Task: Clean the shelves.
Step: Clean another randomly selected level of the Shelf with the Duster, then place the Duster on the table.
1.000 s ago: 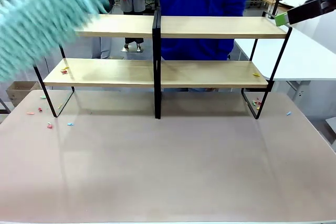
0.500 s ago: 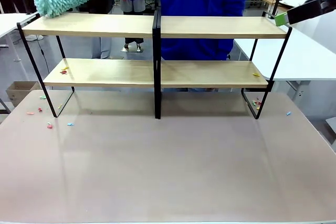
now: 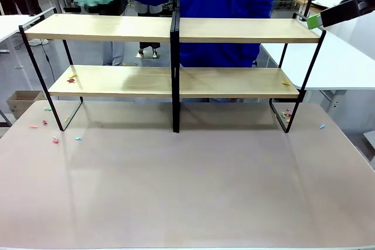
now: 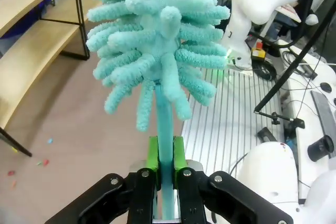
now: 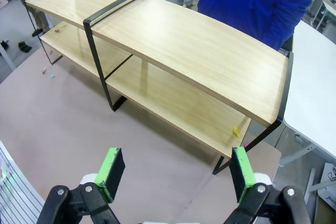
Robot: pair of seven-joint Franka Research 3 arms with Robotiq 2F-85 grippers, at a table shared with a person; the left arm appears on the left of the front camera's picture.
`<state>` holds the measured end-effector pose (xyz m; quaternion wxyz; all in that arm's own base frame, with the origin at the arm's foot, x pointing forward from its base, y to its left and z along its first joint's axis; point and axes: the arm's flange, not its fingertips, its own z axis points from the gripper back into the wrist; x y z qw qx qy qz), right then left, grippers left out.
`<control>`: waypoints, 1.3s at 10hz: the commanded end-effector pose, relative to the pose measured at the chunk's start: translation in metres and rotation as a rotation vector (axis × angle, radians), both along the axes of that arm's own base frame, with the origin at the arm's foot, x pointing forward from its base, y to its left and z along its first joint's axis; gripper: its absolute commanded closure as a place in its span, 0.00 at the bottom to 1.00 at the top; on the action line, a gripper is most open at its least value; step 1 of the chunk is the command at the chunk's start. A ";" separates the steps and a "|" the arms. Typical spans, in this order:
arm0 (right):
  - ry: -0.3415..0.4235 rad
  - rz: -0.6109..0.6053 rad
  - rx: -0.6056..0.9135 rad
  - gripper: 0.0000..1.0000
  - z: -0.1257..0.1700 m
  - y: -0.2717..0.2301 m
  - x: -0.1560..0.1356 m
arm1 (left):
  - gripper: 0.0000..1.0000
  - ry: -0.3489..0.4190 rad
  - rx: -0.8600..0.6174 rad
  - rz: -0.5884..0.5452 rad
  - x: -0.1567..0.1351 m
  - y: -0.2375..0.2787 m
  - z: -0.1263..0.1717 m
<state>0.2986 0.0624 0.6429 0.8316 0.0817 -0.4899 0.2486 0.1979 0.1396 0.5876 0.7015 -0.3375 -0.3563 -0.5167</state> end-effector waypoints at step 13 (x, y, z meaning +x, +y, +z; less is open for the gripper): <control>0.000 0.000 0.000 0.00 0.000 0.000 0.000 | 0.88 0.008 0.003 0.004 0.001 0.000 -0.003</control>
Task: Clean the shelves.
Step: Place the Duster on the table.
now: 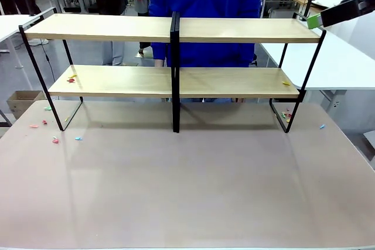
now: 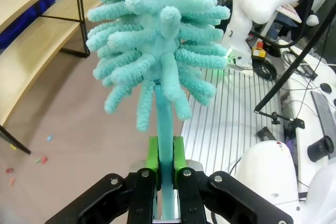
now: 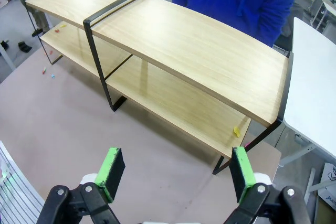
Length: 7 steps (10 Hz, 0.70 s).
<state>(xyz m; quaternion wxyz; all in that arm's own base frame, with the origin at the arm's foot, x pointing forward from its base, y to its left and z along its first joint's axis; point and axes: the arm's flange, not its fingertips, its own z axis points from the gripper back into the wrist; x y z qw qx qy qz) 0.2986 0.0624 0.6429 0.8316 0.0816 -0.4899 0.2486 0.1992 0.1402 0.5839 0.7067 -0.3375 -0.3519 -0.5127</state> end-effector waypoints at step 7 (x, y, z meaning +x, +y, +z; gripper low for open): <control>0.896 0.023 0.637 0.00 -0.111 -0.027 -0.043 | 0.88 0.441 0.556 -0.640 0.070 -0.108 -0.055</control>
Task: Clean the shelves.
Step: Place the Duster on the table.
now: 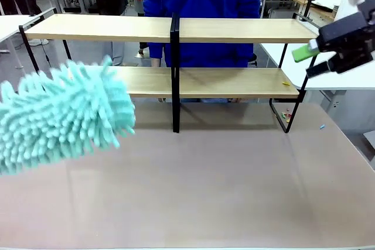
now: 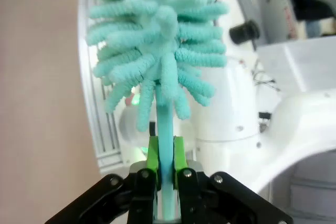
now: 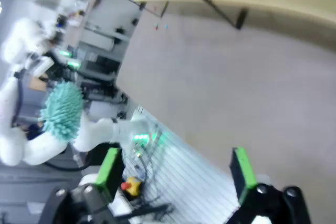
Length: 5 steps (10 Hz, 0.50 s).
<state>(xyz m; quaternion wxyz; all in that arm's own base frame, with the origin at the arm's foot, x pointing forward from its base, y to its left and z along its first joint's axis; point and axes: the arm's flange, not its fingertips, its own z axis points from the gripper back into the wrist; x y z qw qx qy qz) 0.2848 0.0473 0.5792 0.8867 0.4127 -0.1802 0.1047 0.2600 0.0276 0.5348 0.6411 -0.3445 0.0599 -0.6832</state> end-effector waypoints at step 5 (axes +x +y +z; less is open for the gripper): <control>0.461 -0.119 0.236 0.00 -0.150 -0.032 -0.044 | 0.88 0.166 0.328 0.127 0.057 -0.026 -0.098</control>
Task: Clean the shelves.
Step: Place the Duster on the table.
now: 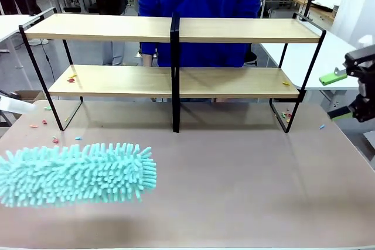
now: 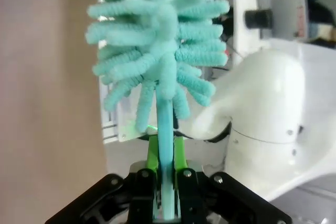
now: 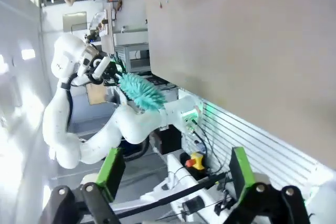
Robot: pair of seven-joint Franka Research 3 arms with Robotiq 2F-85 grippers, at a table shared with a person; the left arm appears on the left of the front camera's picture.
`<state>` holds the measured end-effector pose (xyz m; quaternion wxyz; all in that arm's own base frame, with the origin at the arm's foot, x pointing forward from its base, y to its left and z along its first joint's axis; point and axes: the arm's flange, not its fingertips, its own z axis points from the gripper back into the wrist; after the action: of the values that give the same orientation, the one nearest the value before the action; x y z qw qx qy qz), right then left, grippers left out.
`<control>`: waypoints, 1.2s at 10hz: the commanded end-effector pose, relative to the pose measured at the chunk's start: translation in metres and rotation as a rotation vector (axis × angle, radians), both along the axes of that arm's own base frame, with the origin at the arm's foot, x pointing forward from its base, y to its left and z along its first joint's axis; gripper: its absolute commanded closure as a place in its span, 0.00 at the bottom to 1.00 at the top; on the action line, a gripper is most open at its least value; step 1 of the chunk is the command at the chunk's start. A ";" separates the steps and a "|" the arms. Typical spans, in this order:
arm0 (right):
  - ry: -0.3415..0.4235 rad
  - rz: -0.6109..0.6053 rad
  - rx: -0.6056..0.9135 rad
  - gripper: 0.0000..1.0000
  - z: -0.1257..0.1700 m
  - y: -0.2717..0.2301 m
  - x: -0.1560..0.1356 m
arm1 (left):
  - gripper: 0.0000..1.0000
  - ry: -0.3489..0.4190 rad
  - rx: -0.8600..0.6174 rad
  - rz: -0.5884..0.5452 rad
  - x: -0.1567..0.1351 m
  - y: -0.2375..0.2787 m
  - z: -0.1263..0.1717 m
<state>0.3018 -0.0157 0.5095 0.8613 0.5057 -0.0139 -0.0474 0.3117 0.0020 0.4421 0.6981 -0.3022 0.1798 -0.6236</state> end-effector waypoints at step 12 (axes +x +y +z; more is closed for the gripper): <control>0.107 0.002 -0.032 0.00 -0.041 -0.012 0.013 | 0.00 -0.293 0.116 0.402 0.042 0.021 -0.009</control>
<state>0.3143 -0.0288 0.4667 0.8756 0.4768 0.0318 -0.0702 0.3669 0.0216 0.4275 0.8143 -0.2286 0.1090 -0.5223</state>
